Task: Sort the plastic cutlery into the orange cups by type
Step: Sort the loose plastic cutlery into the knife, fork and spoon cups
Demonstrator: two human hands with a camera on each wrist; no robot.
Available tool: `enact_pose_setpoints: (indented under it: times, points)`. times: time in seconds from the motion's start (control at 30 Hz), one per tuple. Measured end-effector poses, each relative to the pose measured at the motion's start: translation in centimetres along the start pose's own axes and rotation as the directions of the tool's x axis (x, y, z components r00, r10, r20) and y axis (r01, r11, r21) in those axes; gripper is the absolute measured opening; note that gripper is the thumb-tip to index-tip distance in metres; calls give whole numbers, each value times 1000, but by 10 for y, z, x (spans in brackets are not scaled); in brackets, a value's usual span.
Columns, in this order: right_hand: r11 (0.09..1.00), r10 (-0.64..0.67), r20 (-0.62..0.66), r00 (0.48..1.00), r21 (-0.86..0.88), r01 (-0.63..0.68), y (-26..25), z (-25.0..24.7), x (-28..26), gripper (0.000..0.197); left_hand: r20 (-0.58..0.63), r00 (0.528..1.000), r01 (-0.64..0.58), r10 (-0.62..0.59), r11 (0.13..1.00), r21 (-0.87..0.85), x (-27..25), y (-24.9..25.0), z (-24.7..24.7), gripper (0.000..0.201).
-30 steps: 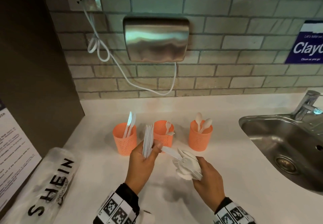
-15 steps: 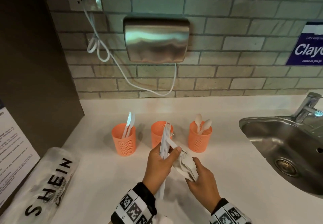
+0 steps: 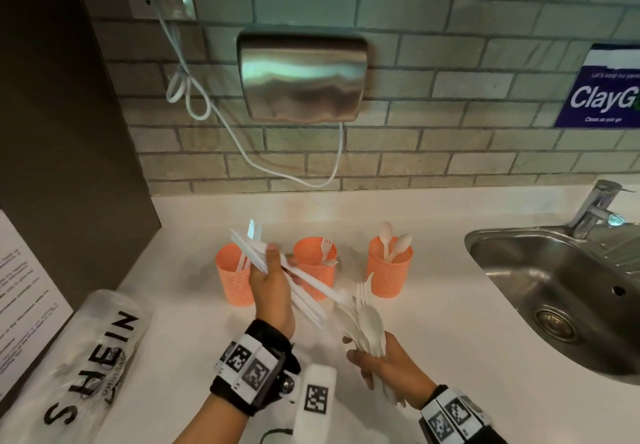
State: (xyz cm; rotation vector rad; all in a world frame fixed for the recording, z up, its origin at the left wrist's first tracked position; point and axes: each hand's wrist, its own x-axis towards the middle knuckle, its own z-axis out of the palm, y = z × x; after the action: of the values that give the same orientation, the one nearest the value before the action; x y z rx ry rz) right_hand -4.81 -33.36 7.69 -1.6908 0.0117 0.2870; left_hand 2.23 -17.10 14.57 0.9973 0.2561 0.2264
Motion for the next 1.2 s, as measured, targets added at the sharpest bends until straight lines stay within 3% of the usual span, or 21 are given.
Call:
enact_pose_setpoints:
  times: [0.1, 0.2, 0.37, 0.53, 0.7, 0.83, 0.93, 1.03, 1.1, 1.2]
  points:
    - [935, 129, 144, 981, 313, -169, -1, -2, -1, 34, -53, 993, 101, -109, 986, -132, 9, 1, -11, 19]
    - [817, 175, 306, 936, 485, -311, -2, -4, 0, 40, -70, 983, 158, -172, 972, -172, 12, -4, -22, 18]
    - [727, 99, 469, 877, 568, -386, -4, -5, 3, 45, -93, 970, 194, -226, 943, -270, 12, -7, -31, 27]
    - [655, 28, 576, 817, 607, -450, -2, -5, 8, 33, -146, 960, 184, -238, 932, -313, 19, -1, -36, 25]
    - [675, 56, 580, 813, 578, -459, 1, 2, 8, 37, -131, 967, 188, -220, 956, -224, 26, 2, -43, 19]
    - [722, 76, 563, 823, 538, -435, 2, 3, 9, 35, -99, 982, 133, -162, 959, -252, 30, 7, -42, 18]
    - [668, 99, 523, 847, 596, -446, 1, 3, 12, 31, -92, 993, 50, -78, 963, -266, 28, 9, -41, 12]
    - [591, 151, 439, 886, 678, -437, -1, 5, 19, 36, -62, 993, -107, 100, 985, -133, 15, 7, -30, 8]
    - [529, 195, 393, 898, 729, -434, 0, 9, 26, 36, 0, 980, -197, 197, 980, -25, 4, 2, -19, 11]
    - [493, 268, 325, 907, 763, -419, -3, 18, 34, 22, 110, 964, -249, 241, 967, 58, -12, -6, -1, 17]
